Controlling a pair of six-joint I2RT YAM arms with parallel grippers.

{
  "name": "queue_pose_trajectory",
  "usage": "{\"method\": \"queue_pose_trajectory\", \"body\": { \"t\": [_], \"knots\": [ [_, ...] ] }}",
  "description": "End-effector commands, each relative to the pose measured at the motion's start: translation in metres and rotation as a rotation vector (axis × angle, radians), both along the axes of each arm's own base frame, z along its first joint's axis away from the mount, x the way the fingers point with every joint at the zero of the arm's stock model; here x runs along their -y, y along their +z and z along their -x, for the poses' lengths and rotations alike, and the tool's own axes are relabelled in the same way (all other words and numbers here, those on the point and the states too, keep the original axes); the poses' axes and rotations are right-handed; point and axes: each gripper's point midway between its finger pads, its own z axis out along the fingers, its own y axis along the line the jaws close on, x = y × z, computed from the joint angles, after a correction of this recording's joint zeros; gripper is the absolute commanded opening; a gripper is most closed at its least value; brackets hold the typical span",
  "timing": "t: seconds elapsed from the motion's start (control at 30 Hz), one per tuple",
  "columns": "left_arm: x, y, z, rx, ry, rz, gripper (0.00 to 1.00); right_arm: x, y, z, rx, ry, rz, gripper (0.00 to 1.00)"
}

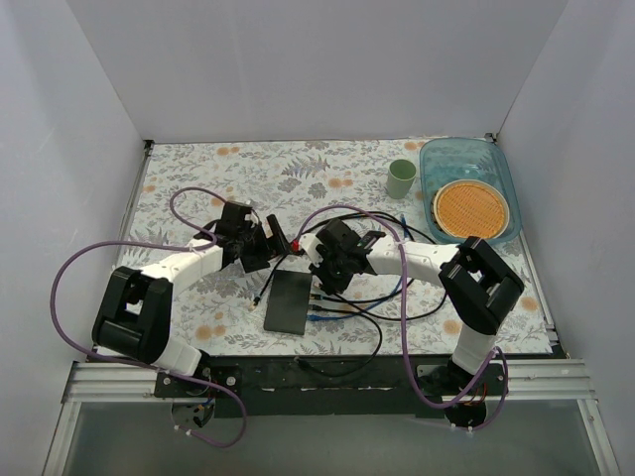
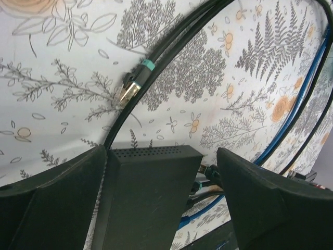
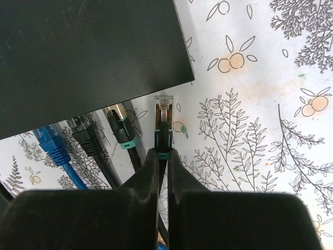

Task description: Insert the plug into the switch port

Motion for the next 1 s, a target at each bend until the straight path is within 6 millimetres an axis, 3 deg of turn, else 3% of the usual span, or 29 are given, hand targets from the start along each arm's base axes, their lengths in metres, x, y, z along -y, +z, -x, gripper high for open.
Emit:
{"method": "queue_pose_trajectory", "body": {
  "t": [0.0,0.2,0.97],
  "knots": [
    [0.001,-0.003,0.019,-0.035,-0.02,0.033,0.86,-0.002,0.009,-0.007,0.053,0.027,-0.001,0.01],
    [0.007,-0.013,0.03,-0.077,-0.028,0.084,0.85,-0.003,0.009,-0.011,0.079,0.034,0.01,0.01],
    [0.021,-0.005,0.024,-0.076,-0.065,0.153,0.84,-0.033,0.028,0.007,0.12,0.103,-0.07,0.01]
  ]
}}
